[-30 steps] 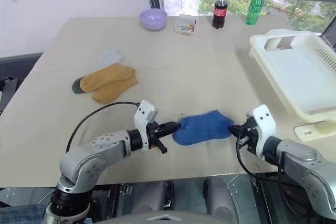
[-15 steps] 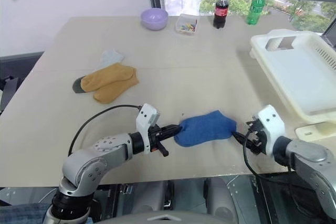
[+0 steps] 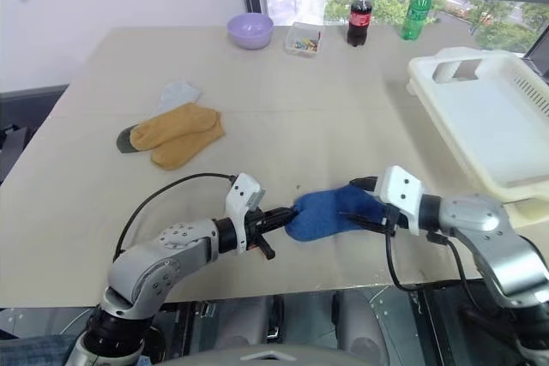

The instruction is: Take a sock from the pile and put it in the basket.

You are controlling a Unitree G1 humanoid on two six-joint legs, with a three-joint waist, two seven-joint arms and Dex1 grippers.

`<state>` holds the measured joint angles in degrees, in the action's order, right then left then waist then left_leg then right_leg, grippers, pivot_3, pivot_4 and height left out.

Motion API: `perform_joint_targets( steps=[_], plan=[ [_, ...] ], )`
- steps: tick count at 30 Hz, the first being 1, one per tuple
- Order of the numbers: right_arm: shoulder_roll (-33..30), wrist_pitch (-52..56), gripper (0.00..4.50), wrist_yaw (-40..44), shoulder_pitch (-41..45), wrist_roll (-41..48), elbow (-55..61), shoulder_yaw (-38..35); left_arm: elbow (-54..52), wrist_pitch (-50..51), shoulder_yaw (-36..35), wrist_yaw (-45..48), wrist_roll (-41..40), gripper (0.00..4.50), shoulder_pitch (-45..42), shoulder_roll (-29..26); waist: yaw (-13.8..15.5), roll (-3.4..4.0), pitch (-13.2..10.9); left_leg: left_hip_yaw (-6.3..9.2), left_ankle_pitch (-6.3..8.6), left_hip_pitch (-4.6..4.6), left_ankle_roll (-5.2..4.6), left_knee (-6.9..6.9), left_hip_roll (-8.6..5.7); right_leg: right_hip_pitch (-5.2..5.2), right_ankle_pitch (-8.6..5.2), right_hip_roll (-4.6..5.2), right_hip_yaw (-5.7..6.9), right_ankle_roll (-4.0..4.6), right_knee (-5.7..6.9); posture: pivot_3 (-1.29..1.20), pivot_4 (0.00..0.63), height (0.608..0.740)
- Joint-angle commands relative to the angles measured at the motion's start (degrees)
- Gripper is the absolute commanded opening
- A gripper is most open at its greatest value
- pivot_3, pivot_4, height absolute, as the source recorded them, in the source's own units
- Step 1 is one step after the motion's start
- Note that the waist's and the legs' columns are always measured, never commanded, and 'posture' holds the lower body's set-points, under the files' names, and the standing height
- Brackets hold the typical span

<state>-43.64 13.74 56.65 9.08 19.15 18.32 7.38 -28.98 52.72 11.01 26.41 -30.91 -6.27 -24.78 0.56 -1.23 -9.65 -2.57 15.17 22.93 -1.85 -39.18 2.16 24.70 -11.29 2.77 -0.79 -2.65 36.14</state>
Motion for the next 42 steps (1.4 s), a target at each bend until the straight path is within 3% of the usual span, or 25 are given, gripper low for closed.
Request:
perform_joint_targets(
  steps=[1, 7, 10, 13, 16, 23, 33, 38, 42],
  plan=[
    [1.44, -5.38, 3.14, 3.5, 3.42, -3.89, -6.71, 3.6, 0.39, -0.91, 0.66, 1.05, 1.24, 0.0, 0.17, -1.26, 0.06, -0.01, 0.0, -0.01, 0.0, 0.0, 0.0, 0.01, 0.01, -0.01, 0.0, -0.01, 0.03, 0.0, 0.0, 0.0, 0.15, 0.74],
    [1.88, -5.67, 3.14, 4.33, 4.18, -9.3, -12.99, 7.4, 0.29, -2.1, -0.14, 1.1, 1.31, 0.0, 0.87, -1.11, 0.14, 0.0, 0.01, -0.07, 0.0, 0.01, 0.0, 0.06, 0.02, 0.0, 0.02, -0.01, 0.01, 0.05, -0.01, 0.0, 0.15, 0.74],
    [2.01, -5.15, 3.2, 3.69, 3.58, -10.73, -13.18, 7.82, 0.19, -2.41, -1.93, 2.27, -1.06, 0.93, 1.03, -0.37, 0.14, -0.03, 0.03, -0.08, 0.0, -0.04, 0.0, 0.06, 0.02, -0.02, 0.01, 0.0, 0.01, 0.02, 0.0, 0.0, 0.15, 0.74],
    [3.3, -2.76, 3.2, 2.11, 3.18, -9.96, -12.01, 7.25, -0.5, -1.74, -5.09, 4.31, -4.95, 2.29, 1.67, -0.21, 0.13, -0.09, 0.07, -0.07, 0.0, -0.09, 0.0, 0.05, 0.04, -0.03, 0.0, 0.0, 0.02, 0.01, 0.06, 0.0, 0.15, 0.74],
    [3.46, -2.25, 3.2, 1.8, 2.81, -10.33, -11.27, 7.39, 1.26, -0.67, -7.59, 9.49, -7.82, 3.56, 2.07, -3.95, 0.04, -0.09, 0.07, -0.08, 0.0, -0.12, 0.0, 0.05, 0.06, -0.01, 0.0, -0.01, 0.03, 0.01, 0.11, 0.0, 0.15, 0.74],
    [4.11, -1.11, 3.2, 0.4, 2.24, -10.81, -10.36, 7.43, 10.48, 2.71, -9.18, 10.44, -10.55, 3.56, -1.84, -3.03, 0.06, -0.2, 0.22, -0.1, 0.0, -0.2, 0.0, 0.01, 0.06, -0.07, 0.0, -0.02, 0.01, 0.01, 0.16, 0.0, 0.15, 0.74],
    [5.65, 0.54, 3.2, -1.28, 1.77, -11.39, -8.61, 7.5, 16.4, 4.88, 2.37, 19.38, -10.03, 3.56, -9.67, -1.24, 0.1, -0.34, 0.63, -0.1, 0.0, -0.26, 0.0, 0.0, 0.05, -0.14, 0.0, -0.02, 0.0, 0.01, 0.18, 0.0, 0.15, 0.74],
    [6.04, 1.55, 3.2, -1.76, 1.95, -11.58, -7.69, 7.14, 20.13, 7.38, 1.79, 23.98, -12.82, 3.56, -13.12, 0.06, -0.2, -0.33, 0.62, -0.09, 0.0, -0.23, 0.0, 0.01, 0.06, -0.1, -0.01, -0.04, 0.0, 0.02, 0.17, 0.0, 0.15, 0.74],
    [6.16, 2.13, 3.2, -2.68, 1.15, -11.88, -6.98, 6.67, 19.29, 11.8, -2.26, 28.62, -20.5, 3.56, -13.17, 0.7, -0.43, -0.33, 0.61, -0.07, 0.0, -0.13, 0.0, 0.02, 0.07, 0.0, -0.01, -0.06, 0.0, 0.02, 0.18, 0.0, 0.15, 0.74]
  ],
)
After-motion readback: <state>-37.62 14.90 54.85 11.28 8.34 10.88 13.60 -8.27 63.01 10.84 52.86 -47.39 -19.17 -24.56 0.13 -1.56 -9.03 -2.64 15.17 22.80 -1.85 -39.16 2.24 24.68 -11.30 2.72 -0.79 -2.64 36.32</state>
